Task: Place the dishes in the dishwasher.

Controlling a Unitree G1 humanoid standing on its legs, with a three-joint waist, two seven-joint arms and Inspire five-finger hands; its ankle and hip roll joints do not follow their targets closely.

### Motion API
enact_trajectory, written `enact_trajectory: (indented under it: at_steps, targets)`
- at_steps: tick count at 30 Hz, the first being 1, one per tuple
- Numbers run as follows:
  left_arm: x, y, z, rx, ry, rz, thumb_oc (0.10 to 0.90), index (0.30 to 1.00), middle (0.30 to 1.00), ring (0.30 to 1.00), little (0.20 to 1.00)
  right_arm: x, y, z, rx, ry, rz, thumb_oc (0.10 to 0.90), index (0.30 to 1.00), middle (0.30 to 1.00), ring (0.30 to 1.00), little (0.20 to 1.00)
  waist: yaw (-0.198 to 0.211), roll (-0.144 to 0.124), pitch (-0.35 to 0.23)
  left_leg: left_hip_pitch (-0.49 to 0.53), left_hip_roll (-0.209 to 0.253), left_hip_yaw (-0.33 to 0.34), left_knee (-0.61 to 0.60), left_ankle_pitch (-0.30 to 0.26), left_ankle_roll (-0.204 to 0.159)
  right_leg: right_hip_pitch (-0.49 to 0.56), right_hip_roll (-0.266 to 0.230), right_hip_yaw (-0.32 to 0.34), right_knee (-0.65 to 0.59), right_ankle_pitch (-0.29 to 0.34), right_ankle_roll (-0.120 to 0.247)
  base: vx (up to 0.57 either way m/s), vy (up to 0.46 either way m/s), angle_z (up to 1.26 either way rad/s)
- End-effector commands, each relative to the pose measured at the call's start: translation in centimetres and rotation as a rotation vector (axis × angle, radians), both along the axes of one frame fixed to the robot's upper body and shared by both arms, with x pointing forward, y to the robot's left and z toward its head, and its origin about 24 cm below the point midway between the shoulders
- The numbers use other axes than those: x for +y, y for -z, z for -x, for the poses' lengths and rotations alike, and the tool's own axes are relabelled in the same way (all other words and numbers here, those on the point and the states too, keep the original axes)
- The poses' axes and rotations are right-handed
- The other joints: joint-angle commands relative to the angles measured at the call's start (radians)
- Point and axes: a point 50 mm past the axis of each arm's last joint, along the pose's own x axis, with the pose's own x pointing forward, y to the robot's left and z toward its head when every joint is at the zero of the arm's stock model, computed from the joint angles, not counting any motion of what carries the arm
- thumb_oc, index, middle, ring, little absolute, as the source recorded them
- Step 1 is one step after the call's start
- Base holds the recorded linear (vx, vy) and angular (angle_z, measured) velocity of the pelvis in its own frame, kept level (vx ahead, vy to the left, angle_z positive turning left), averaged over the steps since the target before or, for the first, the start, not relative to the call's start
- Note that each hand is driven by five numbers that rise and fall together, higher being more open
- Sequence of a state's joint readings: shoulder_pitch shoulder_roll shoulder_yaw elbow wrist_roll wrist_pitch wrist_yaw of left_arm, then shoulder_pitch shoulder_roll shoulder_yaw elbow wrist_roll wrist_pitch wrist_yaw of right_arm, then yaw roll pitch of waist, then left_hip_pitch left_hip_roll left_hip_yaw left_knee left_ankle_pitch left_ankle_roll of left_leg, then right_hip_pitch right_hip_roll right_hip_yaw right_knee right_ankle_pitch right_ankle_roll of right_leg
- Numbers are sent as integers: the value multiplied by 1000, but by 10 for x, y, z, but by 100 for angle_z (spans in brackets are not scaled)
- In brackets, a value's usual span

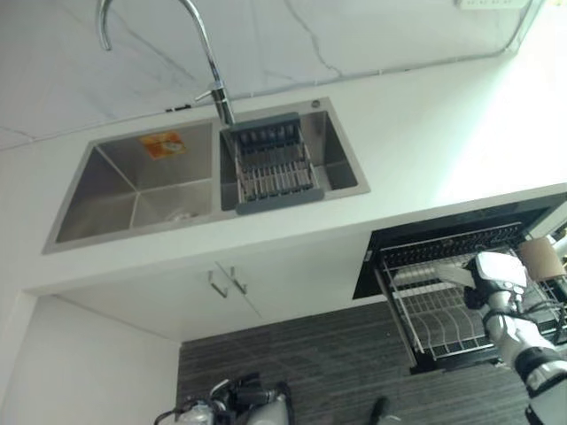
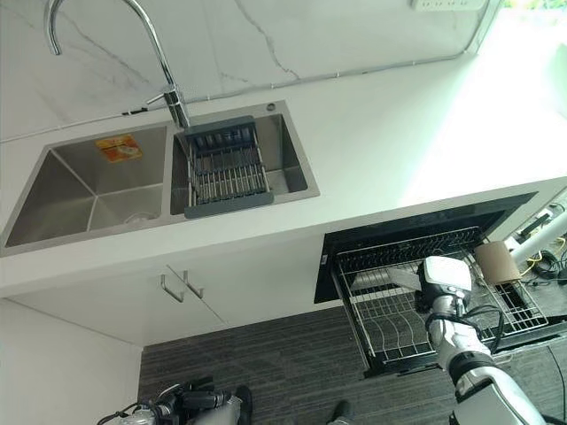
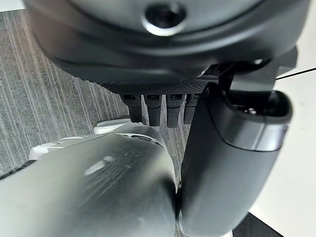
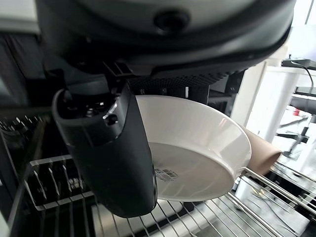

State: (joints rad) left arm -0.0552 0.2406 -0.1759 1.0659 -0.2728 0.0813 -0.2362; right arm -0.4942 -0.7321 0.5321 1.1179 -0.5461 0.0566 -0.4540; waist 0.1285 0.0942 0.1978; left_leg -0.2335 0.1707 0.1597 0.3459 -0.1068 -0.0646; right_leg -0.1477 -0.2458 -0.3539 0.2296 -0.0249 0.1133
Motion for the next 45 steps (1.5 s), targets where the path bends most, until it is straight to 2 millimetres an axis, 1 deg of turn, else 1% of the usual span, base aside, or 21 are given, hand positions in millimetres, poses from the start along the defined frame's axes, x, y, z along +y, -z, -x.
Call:
enact_trajectory:
  at_steps: [1, 6, 8, 13, 15, 16, 17, 23, 26, 29, 30, 34, 36, 37, 39, 45]
  targets:
    - [53, 11, 89, 331, 86, -200, 800, 900, 900, 900, 900, -1, -59, -39, -190, 16, 50, 400, 300, 300, 300, 300, 39, -16, 20, 1, 23, -76, -46, -1, -69, -6, -65, 24, 70, -78, 83, -111, -21, 3]
    - [56, 5, 63, 220, 60, -187, 800, 900, 900, 900, 900, -14, -97, -52, -230, 111, 96, 400, 300, 300, 300, 300, 54, 23, 91, -63, 3, -91, -46, 12, -65, -72, -81, 37, 70, -63, 85, -201, -28, 5]
    - [58, 3, 57, 196, 65, -186, 800, 900, 900, 900, 900, -17, -107, -55, -250, 140, 104, 400, 300, 300, 300, 300, 63, 37, 113, -92, -5, -94, -46, 17, -62, -97, -88, 38, 70, -57, 86, -209, -55, 10]
    - [57, 1, 49, 157, 80, -169, 800, 900, 900, 900, 900, -21, -133, -62, -316, 203, 97, 400, 300, 300, 300, 300, 70, 61, 142, -138, -13, -96, -46, 24, -61, -143, -101, 41, 70, -48, 85, -141, -13, 10]
    - [55, 1, 46, 146, 83, -160, 800, 900, 900, 900, 900, -20, -138, -64, -332, 217, 88, 400, 300, 300, 300, 300, 70, 65, 148, -146, -14, -94, -46, 25, -61, -152, -104, 41, 70, -46, 84, -95, 17, 12]
    - [53, 1, 46, 139, 84, -155, 800, 900, 900, 900, 900, -19, -139, -65, -332, 227, 76, 546, 519, 519, 519, 519, 70, 66, 150, -149, -16, -93, -46, 25, -60, -154, -105, 42, 70, -45, 84, -75, 9, 5]
    - [51, 2, 45, 133, 85, -152, 800, 900, 900, 900, 900, -18, -137, -66, -329, 234, 62, 800, 900, 900, 900, 900, 71, 65, 151, -151, -15, -91, -46, 24, -60, -155, -107, 40, 70, -45, 84, -66, 4, 4]
    - [49, -2, 30, 98, 96, -149, 800, 900, 900, 900, 900, -12, -133, -70, -312, 239, -22, 800, 900, 900, 900, 900, 72, 50, 150, -148, -6, -78, -46, 23, -60, -149, -107, 28, 70, -43, 84, -46, -3, 2]
    - [49, -4, 23, 85, 93, -147, 800, 900, 900, 900, 900, -9, -130, -73, -258, 227, -72, 800, 900, 900, 900, 900, 69, 34, 145, -138, 3, -68, -46, 22, -60, -142, -100, 28, 70, -42, 83, -11, 3, 0]
    - [50, -5, 22, 86, 97, -149, 800, 900, 900, 900, 900, -9, -127, -73, -238, 237, -131, 800, 900, 900, 900, 900, 67, 19, 142, -131, 11, -64, -46, 20, -60, -137, -94, 29, 70, -42, 83, 0, 0, 0]
    - [52, -6, 22, 86, 101, -150, 800, 900, 900, 900, 900, -10, -122, -71, -213, 245, -182, 800, 900, 900, 900, 900, 64, 8, 140, -126, 17, -61, -46, 19, -61, -136, -86, 33, 70, -42, 82, 0, 0, 0]
    - [53, -7, 21, 85, 91, -150, 800, 900, 900, 900, 900, -13, -117, -69, -168, 257, -242, 800, 900, 900, 900, 900, 59, -7, 134, -115, 25, -55, -46, 17, -61, -130, -76, 37, 70, -44, 80, 7, 1, -2]
    - [54, -8, 17, 83, 85, -151, 800, 900, 900, 900, 900, -15, -114, -67, -153, 272, -275, 800, 900, 900, 900, 900, 57, -14, 133, -108, 26, -52, -46, 15, -60, -125, -72, 43, 70, -45, 80, 22, 6, -9]
    - [55, -10, 14, 80, 87, -155, 800, 900, 900, 900, 900, -17, -113, -65, -164, 292, -314, 800, 900, 900, 900, 900, 56, -22, 130, -104, 29, -48, -46, 14, -59, -120, -71, 46, 70, -46, 81, 21, -4, -10]
    - [56, -11, 12, 79, 95, -157, 800, 900, 900, 900, 900, -20, -114, -63, -178, 306, -362, 800, 900, 900, 900, 900, 56, -31, 127, -99, 31, -47, -46, 12, -59, -114, -70, 48, 70, -47, 83, 20, -10, -10]
    - [57, -10, 16, 90, 88, -159, 800, 900, 900, 900, 900, -27, -113, -58, -167, 308, -467, 800, 900, 900, 900, 900, 40, -55, 114, -80, 46, -43, -46, 12, -63, -97, -57, 73, 70, -52, 83, 24, 23, -5]
